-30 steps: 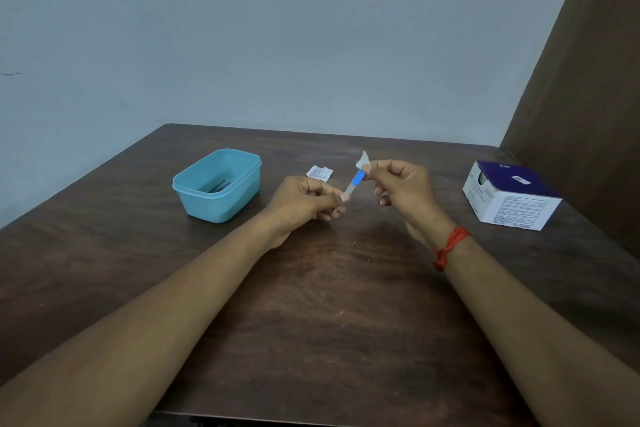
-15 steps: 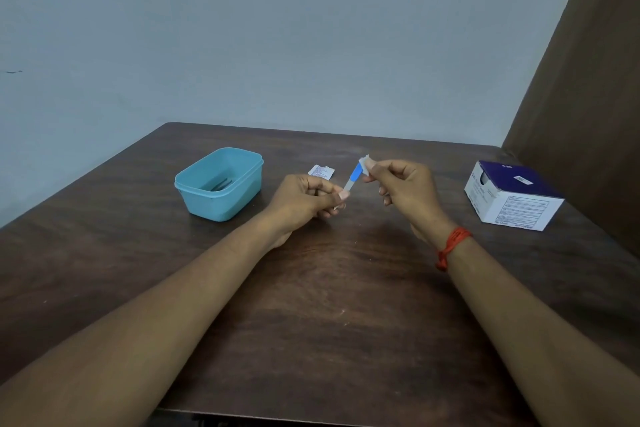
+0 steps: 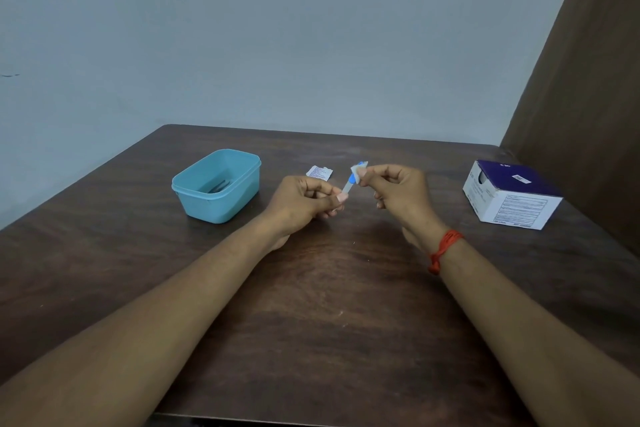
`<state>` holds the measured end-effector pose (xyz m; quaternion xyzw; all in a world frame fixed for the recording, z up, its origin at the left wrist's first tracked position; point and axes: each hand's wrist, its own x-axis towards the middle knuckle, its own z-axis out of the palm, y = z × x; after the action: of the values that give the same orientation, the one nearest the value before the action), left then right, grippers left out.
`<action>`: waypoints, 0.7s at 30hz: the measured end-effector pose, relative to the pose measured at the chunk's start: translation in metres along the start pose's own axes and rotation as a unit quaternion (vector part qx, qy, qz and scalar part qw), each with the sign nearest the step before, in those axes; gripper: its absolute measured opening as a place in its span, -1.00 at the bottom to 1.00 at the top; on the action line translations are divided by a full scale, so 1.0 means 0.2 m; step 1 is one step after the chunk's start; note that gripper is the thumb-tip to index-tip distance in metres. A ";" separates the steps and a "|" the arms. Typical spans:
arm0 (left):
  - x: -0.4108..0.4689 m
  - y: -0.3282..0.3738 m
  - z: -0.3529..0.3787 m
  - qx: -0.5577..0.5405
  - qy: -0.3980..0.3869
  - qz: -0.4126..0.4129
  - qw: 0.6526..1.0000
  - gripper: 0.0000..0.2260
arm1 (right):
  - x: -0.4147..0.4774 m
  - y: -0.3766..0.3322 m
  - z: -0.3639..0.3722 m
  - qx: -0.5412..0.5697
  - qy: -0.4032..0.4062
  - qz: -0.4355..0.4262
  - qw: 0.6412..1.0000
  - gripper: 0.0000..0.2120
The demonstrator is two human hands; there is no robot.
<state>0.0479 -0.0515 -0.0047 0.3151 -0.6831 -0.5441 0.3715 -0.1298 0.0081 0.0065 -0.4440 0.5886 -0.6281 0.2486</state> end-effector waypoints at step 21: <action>0.01 -0.01 0.00 0.033 -0.006 0.006 0.999 -0.95 | 0.00 0.00 0.00 0.033 0.019 0.032 0.999 -0.81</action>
<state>0.0462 -0.0537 -0.0069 0.3196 -0.7050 -0.5209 0.3598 -0.1294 0.0084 0.0073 -0.4045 0.5857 -0.6476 0.2719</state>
